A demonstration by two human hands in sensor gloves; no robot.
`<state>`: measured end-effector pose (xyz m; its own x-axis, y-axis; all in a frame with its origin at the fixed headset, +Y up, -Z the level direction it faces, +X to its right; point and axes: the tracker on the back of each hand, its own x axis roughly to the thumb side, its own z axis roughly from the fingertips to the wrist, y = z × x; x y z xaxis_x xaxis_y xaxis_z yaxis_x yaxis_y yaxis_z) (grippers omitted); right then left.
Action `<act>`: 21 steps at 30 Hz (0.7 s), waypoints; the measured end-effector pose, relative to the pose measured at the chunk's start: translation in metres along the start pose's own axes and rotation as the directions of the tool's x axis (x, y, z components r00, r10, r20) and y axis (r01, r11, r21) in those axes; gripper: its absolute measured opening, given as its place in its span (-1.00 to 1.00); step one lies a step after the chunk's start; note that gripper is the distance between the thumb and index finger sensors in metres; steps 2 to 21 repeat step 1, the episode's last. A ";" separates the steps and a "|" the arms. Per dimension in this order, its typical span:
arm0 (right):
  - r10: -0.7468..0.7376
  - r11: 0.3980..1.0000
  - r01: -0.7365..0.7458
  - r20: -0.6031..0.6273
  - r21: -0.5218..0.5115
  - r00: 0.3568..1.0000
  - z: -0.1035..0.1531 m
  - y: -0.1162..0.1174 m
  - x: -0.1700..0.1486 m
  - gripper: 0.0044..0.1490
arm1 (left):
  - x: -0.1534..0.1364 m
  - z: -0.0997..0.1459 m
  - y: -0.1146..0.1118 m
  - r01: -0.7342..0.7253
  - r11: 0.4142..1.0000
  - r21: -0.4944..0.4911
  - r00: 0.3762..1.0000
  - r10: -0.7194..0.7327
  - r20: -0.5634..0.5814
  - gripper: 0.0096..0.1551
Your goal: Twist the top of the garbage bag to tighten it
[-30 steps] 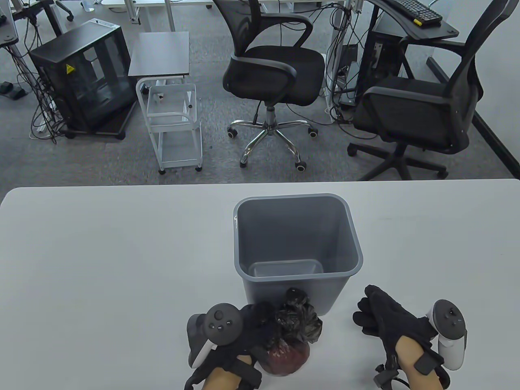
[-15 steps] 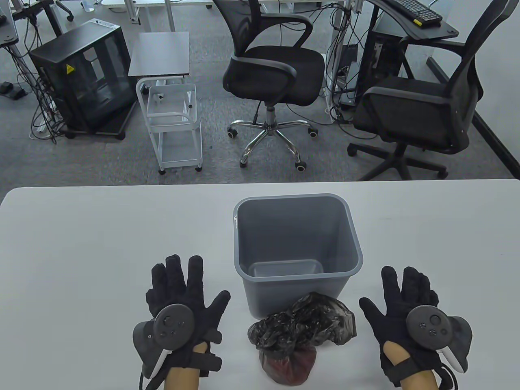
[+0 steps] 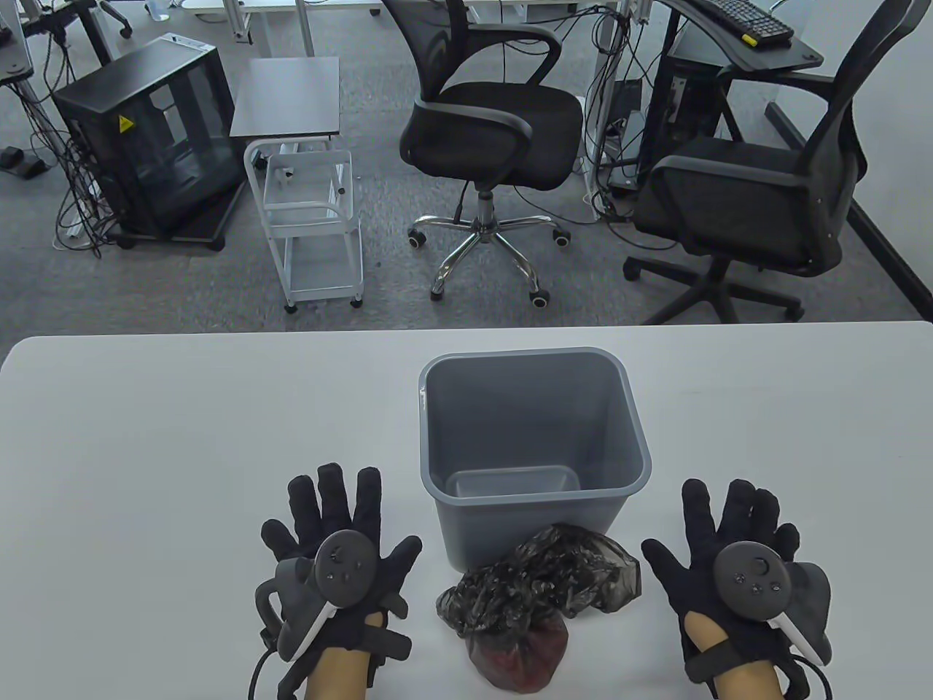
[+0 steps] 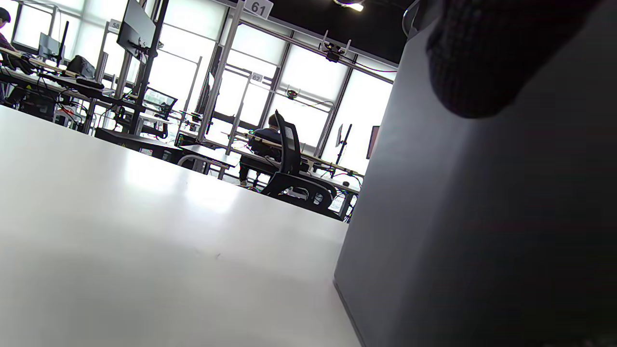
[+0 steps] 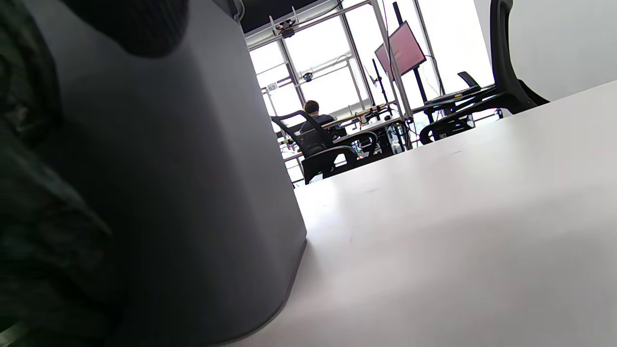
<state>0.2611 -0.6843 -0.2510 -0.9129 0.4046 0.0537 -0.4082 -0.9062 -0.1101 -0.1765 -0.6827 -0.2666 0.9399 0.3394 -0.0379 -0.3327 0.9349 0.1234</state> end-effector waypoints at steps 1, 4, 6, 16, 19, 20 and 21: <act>-0.003 1.000 0.003 0.002 0.004 1.000 0.000 0.000 0.001 0.13 | 0.000 0.000 0.000 -0.004 1.000 -0.003 1.000 0.004 0.000 0.16; -0.003 1.000 0.003 0.002 0.004 1.000 0.000 0.000 0.001 0.13 | 0.000 0.000 0.000 -0.004 1.000 -0.003 1.000 0.004 0.000 0.16; -0.003 1.000 0.003 0.002 0.004 1.000 0.000 0.000 0.001 0.13 | 0.000 0.000 0.000 -0.004 1.000 -0.003 1.000 0.004 0.000 0.16; -0.003 1.000 0.003 0.002 0.004 1.000 0.000 0.000 0.001 0.13 | 0.000 0.000 0.000 -0.004 1.000 -0.003 1.000 0.004 0.000 0.16; -0.003 1.000 0.003 0.002 0.004 1.000 0.000 0.000 0.001 0.13 | 0.000 0.000 0.000 -0.004 1.000 -0.003 1.000 0.004 0.000 0.16; -0.003 1.000 0.003 0.002 0.004 1.000 0.000 0.000 0.001 0.13 | 0.000 0.000 0.000 -0.004 1.000 -0.003 1.000 0.004 0.000 0.16; -0.003 1.000 0.003 0.002 0.004 1.000 0.000 0.000 0.001 0.13 | 0.000 0.000 0.000 -0.004 1.000 -0.003 1.000 0.004 0.000 0.16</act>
